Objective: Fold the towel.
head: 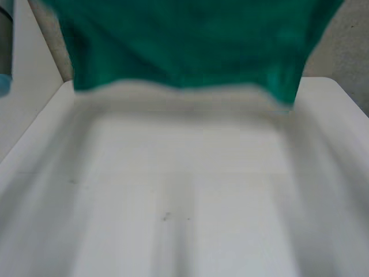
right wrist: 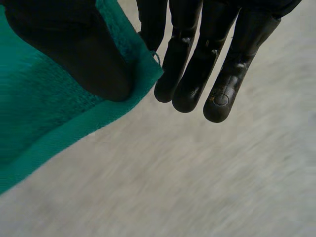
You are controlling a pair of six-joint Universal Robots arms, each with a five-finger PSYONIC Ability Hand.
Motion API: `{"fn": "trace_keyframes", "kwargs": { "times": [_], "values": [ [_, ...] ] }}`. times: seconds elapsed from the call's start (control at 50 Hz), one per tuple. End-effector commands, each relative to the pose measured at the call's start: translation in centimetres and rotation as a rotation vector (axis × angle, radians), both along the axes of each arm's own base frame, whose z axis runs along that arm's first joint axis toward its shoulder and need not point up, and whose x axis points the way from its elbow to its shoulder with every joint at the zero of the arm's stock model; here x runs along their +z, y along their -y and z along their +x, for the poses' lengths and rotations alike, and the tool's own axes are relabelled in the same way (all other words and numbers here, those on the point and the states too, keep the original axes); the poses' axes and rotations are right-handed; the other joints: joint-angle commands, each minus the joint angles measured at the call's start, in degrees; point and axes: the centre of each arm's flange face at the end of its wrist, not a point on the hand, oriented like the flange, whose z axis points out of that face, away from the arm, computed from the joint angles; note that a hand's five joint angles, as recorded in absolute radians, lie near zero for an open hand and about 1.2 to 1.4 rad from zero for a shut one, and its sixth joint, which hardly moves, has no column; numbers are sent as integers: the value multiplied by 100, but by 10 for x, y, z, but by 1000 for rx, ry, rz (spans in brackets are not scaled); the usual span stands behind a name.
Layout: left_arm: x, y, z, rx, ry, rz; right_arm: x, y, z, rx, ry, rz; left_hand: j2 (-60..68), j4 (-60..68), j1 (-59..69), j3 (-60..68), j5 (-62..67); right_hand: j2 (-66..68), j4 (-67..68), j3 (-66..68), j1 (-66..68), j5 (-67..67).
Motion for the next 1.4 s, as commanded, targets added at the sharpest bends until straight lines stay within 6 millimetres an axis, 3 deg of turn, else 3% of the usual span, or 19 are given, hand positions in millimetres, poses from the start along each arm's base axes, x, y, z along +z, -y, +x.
{"fn": "trace_keyframes", "kwargs": {
  "times": [0.02,0.06,0.12,0.14,0.18,0.22,0.28,0.3,0.36,0.38,0.44,0.52,0.56,0.58,0.6,0.66,0.72,0.96,1.4],
  "values": [
    [-47,-4,1,-29,10,145,-45,-23,2,98,-34,167,1152,1155,1507,1171,1475,1268,1195,1241,2411,1356],
    [-74,-8,1,-41,30,226,-75,-27,7,130,-60,261,1152,1155,1507,1171,1475,1268,1195,1241,2411,1356],
    [-101,-13,2,-54,53,304,-102,-30,8,148,-74,346,1152,1155,1507,1171,1475,1268,1195,1241,2411,1356],
    [-121,-17,1,-66,68,361,-117,-32,8,154,-82,393,1152,1155,1507,1171,1475,1268,1195,1241,2411,1356],
    [-131,-18,2,-70,76,385,-125,-33,8,156,-85,417,1152,1155,1507,1171,1475,1268,1195,1241,2411,1356],
    [-164,-25,3,-84,98,461,-154,-37,7,161,-95,507,1152,1155,1507,1171,1475,1268,1195,1241,2411,1356],
    [-193,-26,7,-77,109,517,-175,-40,7,164,-105,571,1152,1155,1507,1171,1475,1268,1195,1241,2411,1356],
    [-218,-25,10,-71,119,571,-195,-40,7,164,-112,629,1152,1155,1507,1171,1475,1268,1195,1241,2411,1356],
    [-250,-26,11,-64,140,646,-233,-36,7,162,-126,733,1152,1155,1507,1171,1475,1268,1195,1241,2411,1356],
    [-267,-28,12,-63,152,694,-257,-34,5,155,-135,801,1152,1155,1507,1171,1475,1268,1195,1241,2411,1356],
    [-288,-32,13,-59,166,757,-277,-34,3,149,-145,858,1152,1155,1507,1171,1475,1268,1195,1241,2411,1356],
    [-303,-41,15,-62,191,837,-284,-40,0,145,-148,889,888,891,1243,907,1211,1268,1195,1241,2411,1356],
    [-304,-43,15,-66,200,859,-278,-41,-1,143,-144,872,166,168,520,184,489,1268,1195,1241,2411,1356],
    [-303,-45,15,-74,204,873,-268,-42,-3,139,-138,849,-904,-901,-549,-885,-581,1268,1195,1241,2411,1356],
    [-303,-45,15,-74,204,873,-268,-42,-3,139,-138,848,-915,-912,-560,-896,-592,1268,1195,1241,2411,1356],
    [-297,-45,15,-89,199,881,-256,-44,-9,129,-119,822,-3129,-3126,-2774,-3110,-2806,1268,1195,1241,2411,1356],
    [-294,-42,19,-79,190,875,-255,-43,-14,121,-107,819,-3723,-3720,-3368,-3704,-3400,1268,1195,1241,2411,1356],
    [-302,-37,44,-11,150,952,-269,-36,-43,47,-74,860,-3623,-3620,-3268,-3604,-3300,1268,1195,1241,2411,1356],
    [-312,-32,46,-33,84,1009,-272,-38,-43,47,-72,866,-2195,-2192,-1840,-2176,-1872,1268,1195,1241,2411,1356]
  ]
}}
